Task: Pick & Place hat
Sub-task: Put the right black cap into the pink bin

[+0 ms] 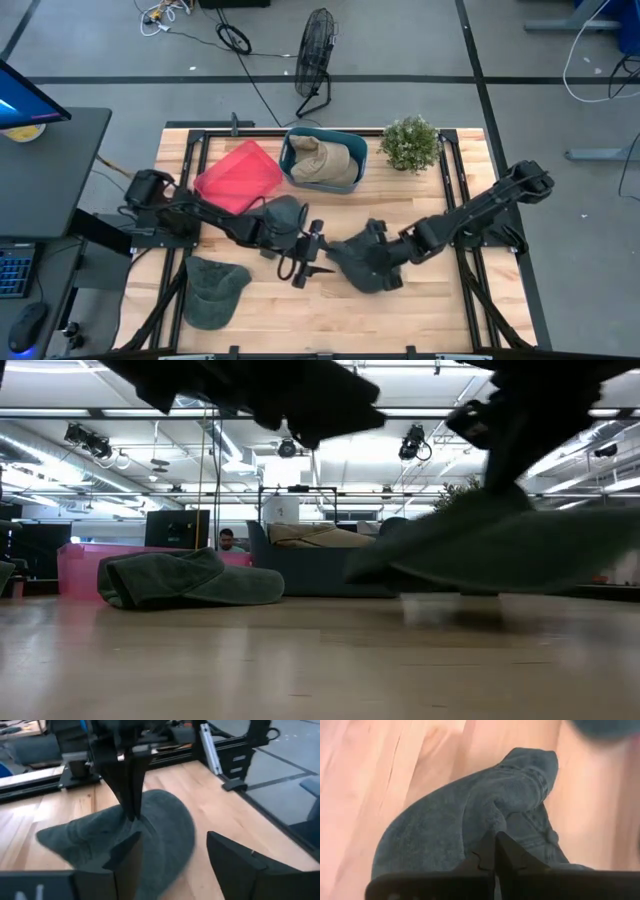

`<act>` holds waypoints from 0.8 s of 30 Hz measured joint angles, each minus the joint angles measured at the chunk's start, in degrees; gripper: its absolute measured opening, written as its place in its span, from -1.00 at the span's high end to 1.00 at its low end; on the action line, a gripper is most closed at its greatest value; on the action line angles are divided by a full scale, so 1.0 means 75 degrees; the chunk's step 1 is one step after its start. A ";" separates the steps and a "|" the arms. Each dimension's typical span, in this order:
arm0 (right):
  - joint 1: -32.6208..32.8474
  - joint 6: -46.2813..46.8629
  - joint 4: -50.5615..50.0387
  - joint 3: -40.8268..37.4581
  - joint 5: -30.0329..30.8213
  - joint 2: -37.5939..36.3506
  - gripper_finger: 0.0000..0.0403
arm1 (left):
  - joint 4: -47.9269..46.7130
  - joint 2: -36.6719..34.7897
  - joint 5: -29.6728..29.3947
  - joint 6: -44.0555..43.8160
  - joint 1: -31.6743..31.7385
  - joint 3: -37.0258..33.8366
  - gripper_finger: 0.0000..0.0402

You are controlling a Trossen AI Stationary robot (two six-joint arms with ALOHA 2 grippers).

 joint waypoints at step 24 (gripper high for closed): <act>-0.1289 -0.3285 0.2359 0.0003 0.0330 0.0000 0.99 | -0.0619 0.0448 -0.0438 -0.0900 0.0672 0.0006 0.21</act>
